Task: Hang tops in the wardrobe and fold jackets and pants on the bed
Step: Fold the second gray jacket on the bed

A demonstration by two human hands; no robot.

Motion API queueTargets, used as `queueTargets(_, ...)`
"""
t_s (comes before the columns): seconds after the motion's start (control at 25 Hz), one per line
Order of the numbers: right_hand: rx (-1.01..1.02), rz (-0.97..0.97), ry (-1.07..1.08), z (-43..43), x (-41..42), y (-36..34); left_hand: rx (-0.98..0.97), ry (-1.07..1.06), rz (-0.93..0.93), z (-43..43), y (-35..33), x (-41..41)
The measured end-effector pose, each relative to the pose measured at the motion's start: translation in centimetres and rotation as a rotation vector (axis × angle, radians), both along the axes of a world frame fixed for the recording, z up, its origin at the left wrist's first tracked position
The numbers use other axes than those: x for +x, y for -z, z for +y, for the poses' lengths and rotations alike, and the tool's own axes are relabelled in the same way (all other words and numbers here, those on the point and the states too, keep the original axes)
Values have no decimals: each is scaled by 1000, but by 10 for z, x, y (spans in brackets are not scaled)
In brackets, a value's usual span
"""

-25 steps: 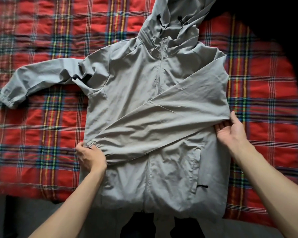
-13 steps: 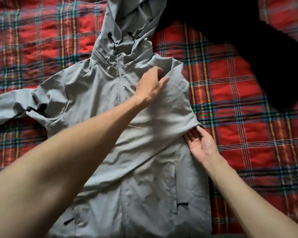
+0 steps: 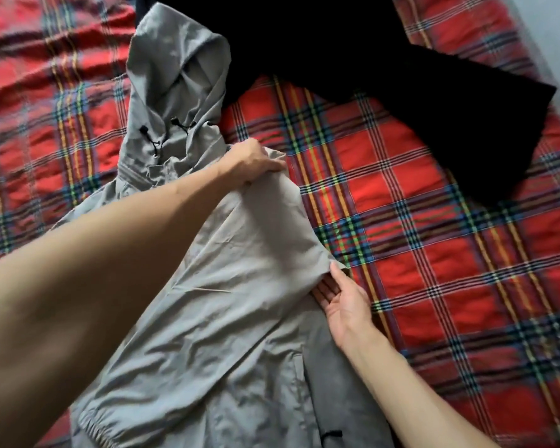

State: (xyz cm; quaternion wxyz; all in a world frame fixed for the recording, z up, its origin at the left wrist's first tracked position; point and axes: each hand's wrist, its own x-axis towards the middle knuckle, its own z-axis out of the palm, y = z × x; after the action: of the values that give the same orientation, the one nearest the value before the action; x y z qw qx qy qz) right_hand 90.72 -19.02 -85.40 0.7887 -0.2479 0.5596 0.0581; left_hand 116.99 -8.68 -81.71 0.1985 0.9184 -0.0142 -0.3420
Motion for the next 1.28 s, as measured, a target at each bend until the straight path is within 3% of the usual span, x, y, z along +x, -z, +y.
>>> queueTargets(0.12, 45, 33, 42, -2, 2, 1, -176, -275, 40, 4, 6, 3)
queueTargets(0.2, 78, 35, 51, -4, 3, 2, -198, -327, 11, 10, 5, 2)
queueTargets(0.36, 97, 28, 52, -6, 3, 2, 113, -62, -178, 1, -8, 1)
queueTargets(0.44, 99, 34, 54, -6, 3, 2, 228, -27, -231, -14, -17, -2)
queueTargets(0.68, 122, 51, 40, -8, 4, 2, 391, 145, -162, -40, -23, 0)
queueTargets(0.84, 188, 68, 52, -10, 6, -3, 110, -123, -51, -32, 0, 6)
queueTargets(1.08, 168, 70, 91, -6, 6, -3, -328, -376, -235, -12, 25, -18)
queueTargets(1.2, 172, 45, 144, -4, 6, -11, -620, -526, -110, -2, 25, -24)
queueTargets(1.28, 32, 93, 130, 1, 3, -12, -596, -477, -209, 2, 18, -30)
